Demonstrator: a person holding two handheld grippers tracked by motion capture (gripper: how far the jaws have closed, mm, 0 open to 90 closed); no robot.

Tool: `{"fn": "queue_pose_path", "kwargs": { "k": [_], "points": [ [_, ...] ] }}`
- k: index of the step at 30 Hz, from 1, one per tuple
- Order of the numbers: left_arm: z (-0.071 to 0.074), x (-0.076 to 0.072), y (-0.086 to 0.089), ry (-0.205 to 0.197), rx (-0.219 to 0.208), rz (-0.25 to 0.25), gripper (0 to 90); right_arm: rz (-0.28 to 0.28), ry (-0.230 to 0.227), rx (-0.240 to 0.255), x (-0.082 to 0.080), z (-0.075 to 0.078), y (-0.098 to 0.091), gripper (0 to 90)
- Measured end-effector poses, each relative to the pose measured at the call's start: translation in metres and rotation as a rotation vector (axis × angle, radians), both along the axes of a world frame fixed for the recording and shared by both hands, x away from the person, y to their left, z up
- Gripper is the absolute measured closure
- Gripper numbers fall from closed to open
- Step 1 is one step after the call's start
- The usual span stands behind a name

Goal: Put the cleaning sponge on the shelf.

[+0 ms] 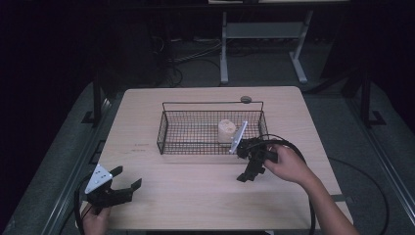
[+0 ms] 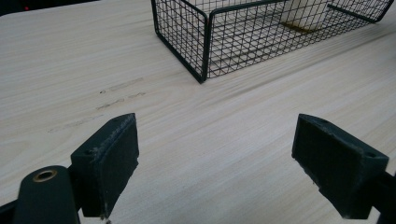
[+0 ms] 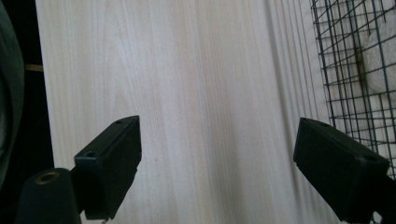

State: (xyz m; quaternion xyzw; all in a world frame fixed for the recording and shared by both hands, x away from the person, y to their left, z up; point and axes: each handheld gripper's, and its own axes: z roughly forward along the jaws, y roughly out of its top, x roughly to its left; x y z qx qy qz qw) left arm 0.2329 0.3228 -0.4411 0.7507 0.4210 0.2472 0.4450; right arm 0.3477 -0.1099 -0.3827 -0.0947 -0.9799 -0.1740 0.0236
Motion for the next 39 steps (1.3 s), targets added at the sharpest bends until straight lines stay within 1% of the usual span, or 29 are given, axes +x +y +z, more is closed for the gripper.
{"fn": "queue_pose_path", "kwargs": {
  "k": [4, 5, 8, 11, 13, 15, 18, 19, 21, 23, 29, 31, 33, 39],
  "points": [
    [0.000, 0.000, 0.000, 0.001, 0.003, -0.003, 13.9, 0.003, -0.011, -0.025, -0.004, -0.002, -0.002, 14.9],
    [0.000, 0.000, 0.000, -0.001, 0.005, -0.004, 14.0, 0.001, -0.009, -0.024, -0.004, -0.002, -0.002, 14.9],
    [0.000, 0.000, 0.000, -0.001, 0.004, -0.002, 14.0, -0.003, 0.003, 0.003, -0.006, -0.004, -0.005, 14.8],
    [0.000, 0.000, 0.000, -0.001, 0.002, -0.002, 14.0, -0.009, 0.002, -0.001, -0.008, -0.007, -0.007, 14.9],
    [0.000, 0.000, 0.000, -0.001, 0.002, -0.001, 14.0, -0.008, -0.007, -0.012, -0.010, -0.009, -0.009, 14.8],
    [0.000, 0.000, 0.000, 0.000, 0.004, -0.001, 14.0, -0.010, 0.010, -0.001, -0.011, -0.011, -0.011, 14.9],
    [0.000, 0.000, -0.001, 0.001, 0.004, -0.001, 14.0, -0.022, 0.008, 0.009, -0.012, -0.014, -0.015, 14.9],
    [0.000, 0.000, -0.001, 0.001, 0.004, -0.001, 14.0, -0.022, 0.010, 0.008, -0.013, -0.016, -0.015, 14.9],
    [0.000, 0.000, -0.001, 0.001, 0.007, -0.004, 14.0, -0.022, -0.001, -0.002, -0.015, -0.017, -0.017, 14.9],
    [0.000, 0.000, -0.001, 0.001, 0.005, -0.004, 14.0, -0.022, 0.017, 0.011, -0.016, -0.018, -0.018, 14.9],
    [0.000, 0.000, -0.001, 0.001, 0.006, -0.006, 13.9, -0.037, 0.016, 0.021, -0.019, -0.021, -0.023, 14.9],
    [0.000, 0.000, -0.002, 0.001, 0.005, -0.006, 14.0, -0.036, 0.010, 0.009, -0.020, -0.023, -0.025, 14.8],
    [0.000, 0.000, -0.001, 0.001, 0.005, -0.006, 14.0, -0.039, 0.019, 0.016, -0.022, -0.023, -0.026, 14.8],
    [0.000, 0.000, -0.002, 0.001, 0.004, -0.007, 14.0, -0.055, 0.012, 0.022, -0.027, -0.025, -0.034, 14.8]
  ]
}}
